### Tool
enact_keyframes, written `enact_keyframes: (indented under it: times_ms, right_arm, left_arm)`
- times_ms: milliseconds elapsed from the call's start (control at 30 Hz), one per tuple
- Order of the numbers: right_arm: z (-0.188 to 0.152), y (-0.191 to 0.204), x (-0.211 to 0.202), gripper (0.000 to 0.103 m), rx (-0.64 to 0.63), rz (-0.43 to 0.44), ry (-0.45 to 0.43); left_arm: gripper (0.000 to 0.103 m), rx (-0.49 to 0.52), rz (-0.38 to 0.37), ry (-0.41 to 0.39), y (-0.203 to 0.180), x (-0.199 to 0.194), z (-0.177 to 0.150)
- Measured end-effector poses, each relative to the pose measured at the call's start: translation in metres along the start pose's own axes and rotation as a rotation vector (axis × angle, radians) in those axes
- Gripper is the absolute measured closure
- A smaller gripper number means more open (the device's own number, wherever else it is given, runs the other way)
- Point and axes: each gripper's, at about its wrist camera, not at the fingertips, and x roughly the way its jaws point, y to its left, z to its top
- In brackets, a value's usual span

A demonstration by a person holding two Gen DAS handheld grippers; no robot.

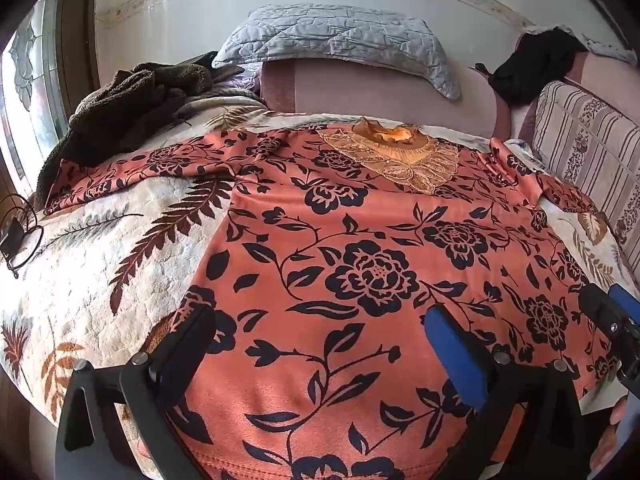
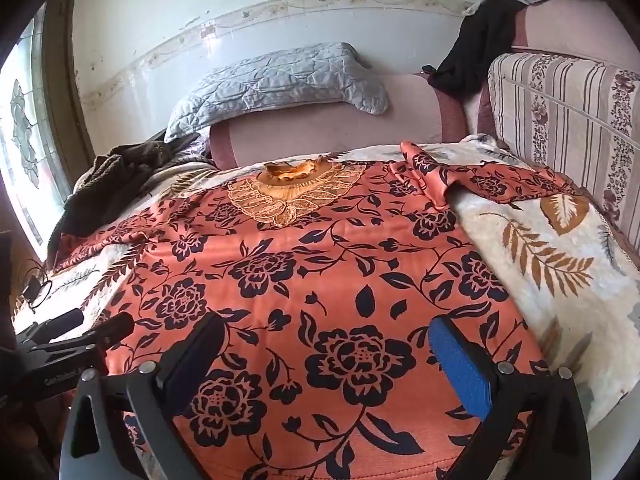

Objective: Fold small clothes

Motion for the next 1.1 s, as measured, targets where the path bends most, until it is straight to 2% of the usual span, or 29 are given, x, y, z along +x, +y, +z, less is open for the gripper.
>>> enact_keyframes:
  times_ms: [533,1100]
  right_arm:
    - [0.0039,0.0024,-0.0044,0.000,0.005,0.032,-0.030]
    - [0.0034,0.0041,-0.0016,0.000,-0.022,0.025,-0.014]
  left_arm:
    - [0.000,0.000,-0.008,-0.005,0.0003,-0.0022,0.0009]
    - [0.000,0.005,0.005,0.007,0.0012,-0.0002,0.0017]
